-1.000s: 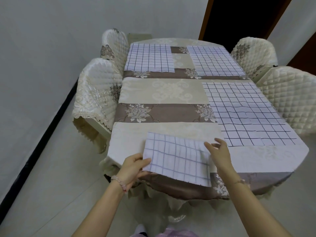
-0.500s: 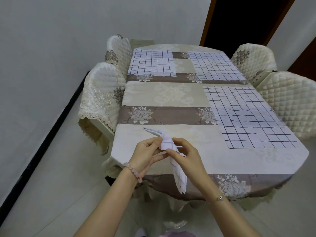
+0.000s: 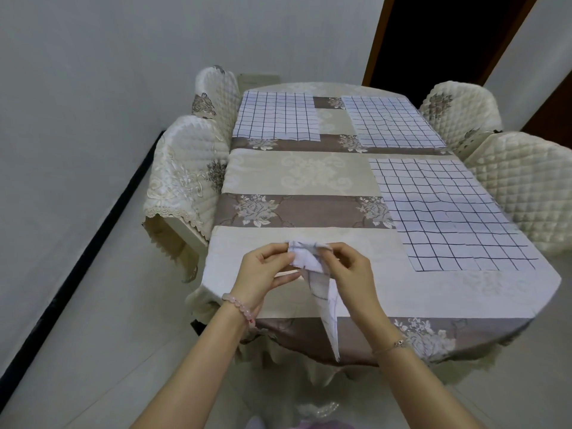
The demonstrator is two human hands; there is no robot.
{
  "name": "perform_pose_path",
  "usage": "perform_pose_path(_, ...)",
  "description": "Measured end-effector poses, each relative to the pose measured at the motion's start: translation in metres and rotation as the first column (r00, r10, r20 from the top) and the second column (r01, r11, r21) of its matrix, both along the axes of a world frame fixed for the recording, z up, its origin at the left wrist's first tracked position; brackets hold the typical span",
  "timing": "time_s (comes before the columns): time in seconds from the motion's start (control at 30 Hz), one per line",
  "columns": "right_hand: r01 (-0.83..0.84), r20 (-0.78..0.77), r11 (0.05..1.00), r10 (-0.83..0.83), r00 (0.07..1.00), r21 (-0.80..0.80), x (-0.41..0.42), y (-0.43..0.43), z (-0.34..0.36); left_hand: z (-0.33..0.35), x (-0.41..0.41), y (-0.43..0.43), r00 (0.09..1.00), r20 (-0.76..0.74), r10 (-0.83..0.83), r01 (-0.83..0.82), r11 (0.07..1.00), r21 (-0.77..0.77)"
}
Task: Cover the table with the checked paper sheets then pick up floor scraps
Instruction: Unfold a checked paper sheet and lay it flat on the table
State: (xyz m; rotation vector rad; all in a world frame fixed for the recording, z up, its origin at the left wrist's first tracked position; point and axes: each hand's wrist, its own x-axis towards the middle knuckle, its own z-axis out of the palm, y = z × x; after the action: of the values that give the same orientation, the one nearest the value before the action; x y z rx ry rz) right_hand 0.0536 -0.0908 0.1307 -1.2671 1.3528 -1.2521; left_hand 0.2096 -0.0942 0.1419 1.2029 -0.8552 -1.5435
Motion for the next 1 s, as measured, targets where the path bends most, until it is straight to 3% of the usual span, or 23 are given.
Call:
perform_pose_path(0.17, 0.138, 0.117, 0.983, -0.152, 0.981, 0.122, -0.033, -0.019, -0.001, -0.004, 0.029, -0.01, 0.995, 0.054, 0.081, -0.08, 0.997, -0.012)
perform_pose_path(0.33, 0.2, 0.115, 0.958, -0.227, 0.967, 0.207, -0.071, -0.033, 0.0, -0.01, 0.061, -0.028, 0.968, 0.08, 0.239, -0.242, 0.97, 0.035)
perform_pose_path(0.47, 0.276, 0.019, 0.942, -0.284, 0.959, 0.194, -0.1, -0.05, 0.002, -0.01, 0.083, -0.053, 0.938, 0.185, 0.293, -0.294, 0.956, -0.02)
perform_pose_path(0.63, 0.222, -0.137, 0.951, -0.195, 0.971, 0.216, -0.116, -0.072, -0.013, -0.019, 0.093, -0.09, 0.881, 0.398, 0.256, -0.232, 0.967, -0.109)
perform_pose_path(0.77, 0.227, -0.185, 0.94, -0.183, 0.966, 0.255, -0.115, -0.079, -0.042, -0.05, 0.089, -0.109, 0.777, 0.596, 0.201, -0.187, 0.979, -0.086)
perform_pose_path(0.83, 0.246, -0.195, 0.926, -0.195, 0.961, 0.286, -0.116, -0.081, -0.056, -0.064, 0.082, -0.106, 0.64, 0.746, 0.185, -0.17, 0.981, -0.098)
perform_pose_path(0.9, 0.259, -0.215, 0.912, -0.197, 0.957, 0.318, -0.119, -0.082, -0.067, -0.078, 0.071, -0.091, 0.415, 0.898, 0.148, -0.003, 0.987, -0.161)
perform_pose_path(1.0, 0.241, -0.229, 0.902, -0.165, 0.959, 0.358, -0.122, -0.082, -0.076, -0.095, 0.044, -0.053, 0.271, 0.963, 0.006, 0.412, 0.903, -0.121)
